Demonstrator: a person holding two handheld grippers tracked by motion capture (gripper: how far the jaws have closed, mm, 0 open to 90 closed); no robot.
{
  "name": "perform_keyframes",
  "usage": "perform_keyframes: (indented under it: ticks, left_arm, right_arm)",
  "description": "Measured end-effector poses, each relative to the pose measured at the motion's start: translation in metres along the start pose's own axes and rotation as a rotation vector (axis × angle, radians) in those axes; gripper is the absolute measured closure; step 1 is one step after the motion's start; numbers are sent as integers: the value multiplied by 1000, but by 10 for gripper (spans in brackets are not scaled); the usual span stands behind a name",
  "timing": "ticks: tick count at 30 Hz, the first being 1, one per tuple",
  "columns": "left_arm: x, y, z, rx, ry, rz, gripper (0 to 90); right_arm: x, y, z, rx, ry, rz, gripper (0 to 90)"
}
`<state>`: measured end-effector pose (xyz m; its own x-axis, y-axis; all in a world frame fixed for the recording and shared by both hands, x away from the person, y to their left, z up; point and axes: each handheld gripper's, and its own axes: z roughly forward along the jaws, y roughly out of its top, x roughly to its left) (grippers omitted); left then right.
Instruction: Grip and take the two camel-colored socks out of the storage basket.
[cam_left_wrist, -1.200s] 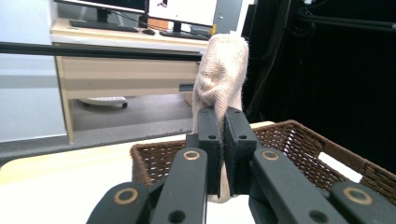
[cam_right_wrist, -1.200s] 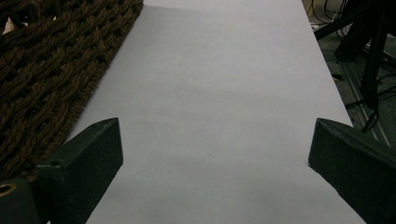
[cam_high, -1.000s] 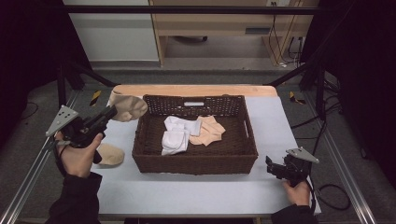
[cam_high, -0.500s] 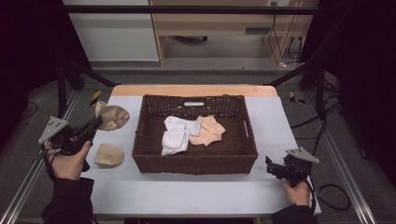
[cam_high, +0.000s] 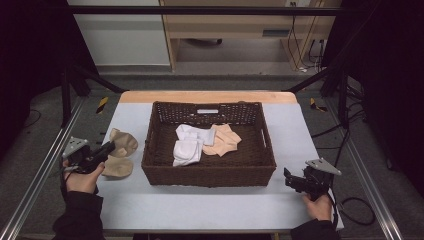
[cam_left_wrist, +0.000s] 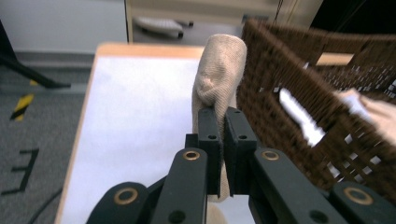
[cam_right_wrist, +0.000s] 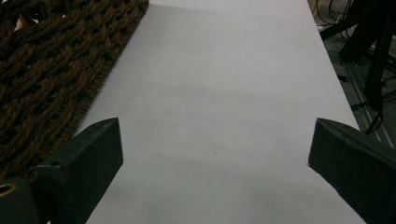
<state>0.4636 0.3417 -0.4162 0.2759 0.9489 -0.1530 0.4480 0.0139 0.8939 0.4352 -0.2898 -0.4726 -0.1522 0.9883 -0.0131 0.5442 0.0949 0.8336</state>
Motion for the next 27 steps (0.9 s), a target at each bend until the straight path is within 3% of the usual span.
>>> perform_keyframes:
  ticks: [10,16,22,27]
  left_arm:
    - [-2,-18,21,114,26,51,839]
    - [1,-24,27,141,63,81,711]
    - [4,-25,27,131,74,73,545]
    - [3,-21,20,84,70,62,422]
  right_arm:
    - [0,0,0,1,-6,-2,34]
    - [0,0,1,5,-9,-2,35]
    - [0,0,1,5,-10,2,35]
    - [-1,0,1,-2,-12,-3,35]
